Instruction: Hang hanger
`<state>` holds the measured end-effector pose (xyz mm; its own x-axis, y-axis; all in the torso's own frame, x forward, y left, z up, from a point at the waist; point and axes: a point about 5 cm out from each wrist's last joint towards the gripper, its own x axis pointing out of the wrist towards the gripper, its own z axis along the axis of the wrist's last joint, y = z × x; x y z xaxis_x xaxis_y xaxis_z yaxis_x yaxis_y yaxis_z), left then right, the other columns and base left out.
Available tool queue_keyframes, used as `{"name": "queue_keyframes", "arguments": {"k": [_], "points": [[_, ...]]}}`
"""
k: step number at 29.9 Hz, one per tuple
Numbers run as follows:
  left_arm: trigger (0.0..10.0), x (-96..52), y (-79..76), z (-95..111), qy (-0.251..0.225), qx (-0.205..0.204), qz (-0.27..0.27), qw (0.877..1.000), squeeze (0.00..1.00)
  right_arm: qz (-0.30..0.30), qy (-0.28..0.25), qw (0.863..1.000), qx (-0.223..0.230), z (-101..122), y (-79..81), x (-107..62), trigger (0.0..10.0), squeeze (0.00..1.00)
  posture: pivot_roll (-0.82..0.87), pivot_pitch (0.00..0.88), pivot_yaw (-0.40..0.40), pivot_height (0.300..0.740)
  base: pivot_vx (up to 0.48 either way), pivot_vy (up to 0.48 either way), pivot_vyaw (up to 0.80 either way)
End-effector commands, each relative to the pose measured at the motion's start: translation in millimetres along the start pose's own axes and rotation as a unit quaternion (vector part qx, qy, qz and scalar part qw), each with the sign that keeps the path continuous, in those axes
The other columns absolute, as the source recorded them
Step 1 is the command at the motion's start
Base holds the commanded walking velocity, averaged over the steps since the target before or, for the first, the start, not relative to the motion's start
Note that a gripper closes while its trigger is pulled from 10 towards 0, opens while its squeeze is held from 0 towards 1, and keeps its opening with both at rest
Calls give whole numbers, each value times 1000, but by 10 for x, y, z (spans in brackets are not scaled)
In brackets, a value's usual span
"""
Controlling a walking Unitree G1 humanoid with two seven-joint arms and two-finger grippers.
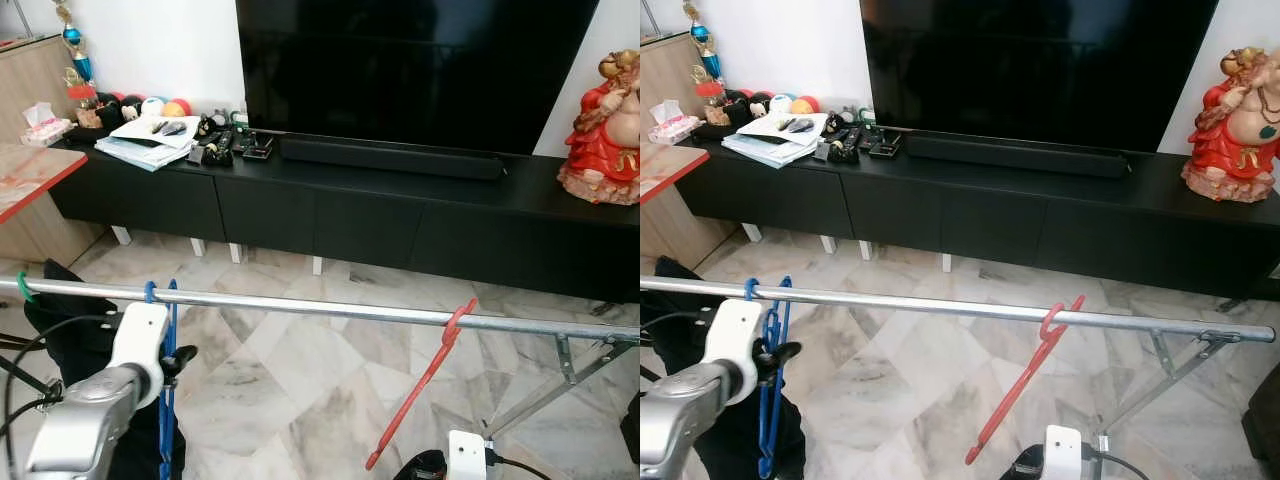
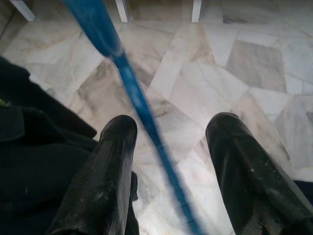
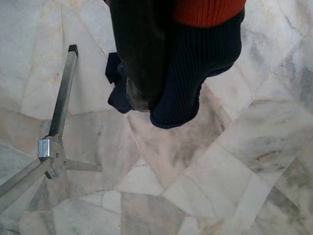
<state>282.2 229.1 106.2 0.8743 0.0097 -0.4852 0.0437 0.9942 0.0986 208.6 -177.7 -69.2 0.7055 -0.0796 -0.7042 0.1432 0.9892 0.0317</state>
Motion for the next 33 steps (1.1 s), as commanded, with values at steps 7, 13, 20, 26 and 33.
{"name": "queue_keyframes", "arguments": {"k": [7,13,20,26,33], "points": [[10000,149,-30,-19,3,2,23,1000,0,-1,-2,1000,4,9,-16,1,10000,0,64,0,2,740,0,0,0],[10000,270,14,-9,-4,4,59,998,0,-1,-9,1000,5,60,-37,12,10000,0,62,0,3,740,0,0,0],[10000,342,-17,50,-18,22,63,998,0,2,-3,1000,5,-29,57,-10,10000,0,60,0,2,740,0,0,0],[10000,382,-7,-38,6,36,86,996,0,5,15,1000,6,-153,87,-44,10000,0,58,0,2,740,0,0,0],[5686,404,-12,-33,-3,33,82,996,0,2,25,1000,6,-162,92,-41,10000,0,58,0,1,740,0,0,0]]}}
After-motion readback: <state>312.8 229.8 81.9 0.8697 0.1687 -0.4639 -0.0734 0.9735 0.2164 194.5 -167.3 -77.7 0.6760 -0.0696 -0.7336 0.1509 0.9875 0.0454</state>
